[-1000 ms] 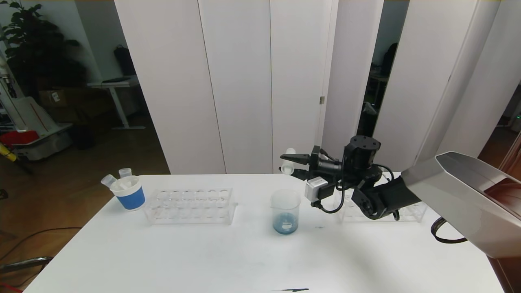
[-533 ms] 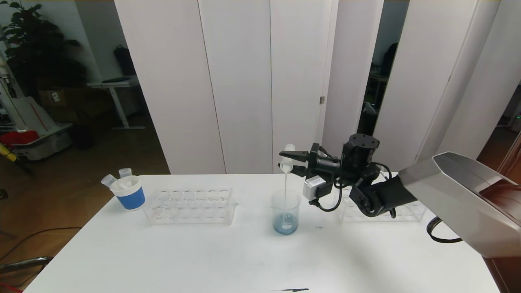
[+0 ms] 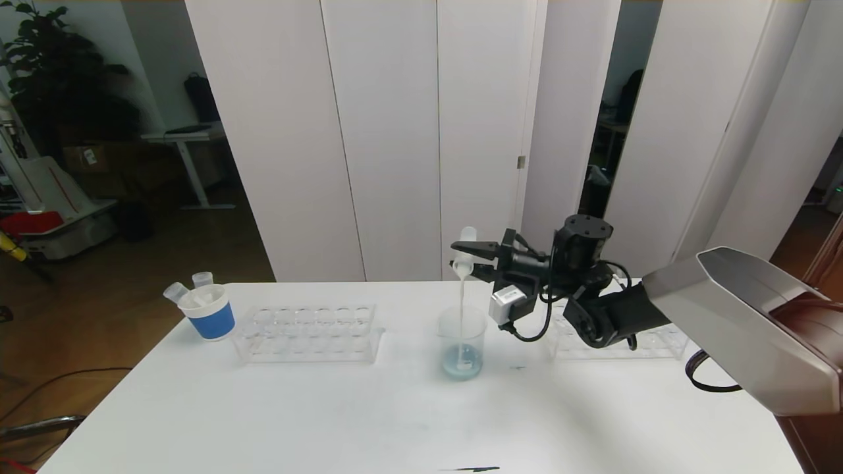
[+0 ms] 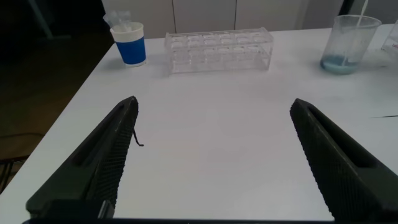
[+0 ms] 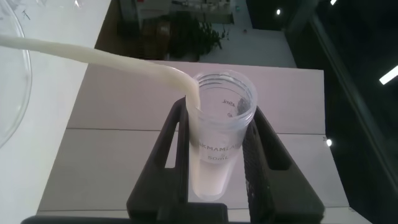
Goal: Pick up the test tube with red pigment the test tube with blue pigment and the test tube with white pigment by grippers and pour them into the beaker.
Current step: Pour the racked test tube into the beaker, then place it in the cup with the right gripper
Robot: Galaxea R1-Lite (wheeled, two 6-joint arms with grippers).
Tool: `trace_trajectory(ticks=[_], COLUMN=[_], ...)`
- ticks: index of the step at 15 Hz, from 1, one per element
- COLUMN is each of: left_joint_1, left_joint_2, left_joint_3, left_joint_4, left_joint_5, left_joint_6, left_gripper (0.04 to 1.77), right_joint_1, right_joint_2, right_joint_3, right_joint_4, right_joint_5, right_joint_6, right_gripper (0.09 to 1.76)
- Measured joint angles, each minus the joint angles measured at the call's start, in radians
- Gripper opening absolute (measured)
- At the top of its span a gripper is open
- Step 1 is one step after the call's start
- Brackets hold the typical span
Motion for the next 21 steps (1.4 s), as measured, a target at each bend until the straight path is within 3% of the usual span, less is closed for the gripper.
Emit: trace_trajectory(ticks=[13, 21], left_joint_1=[0.0, 0.0], left_joint_2=[0.0, 0.0], left_joint_3=[0.0, 0.0], left_joint_4=[0.0, 0.0], left_joint_5=[0.0, 0.0], left_joint_6=[-0.001, -0.001], left_gripper=[1.74, 1.74], right_joint_1=[-0.001, 0.021], right_joint_2=[0.016, -0.023], right_joint_3=[-0.058, -0.046], right_joint_4=[-0.008, -0.003], right_joint_5=[0.054, -0.074], right_joint_6=[-0.043, 0.047], right_gripper=[0.58, 0.58])
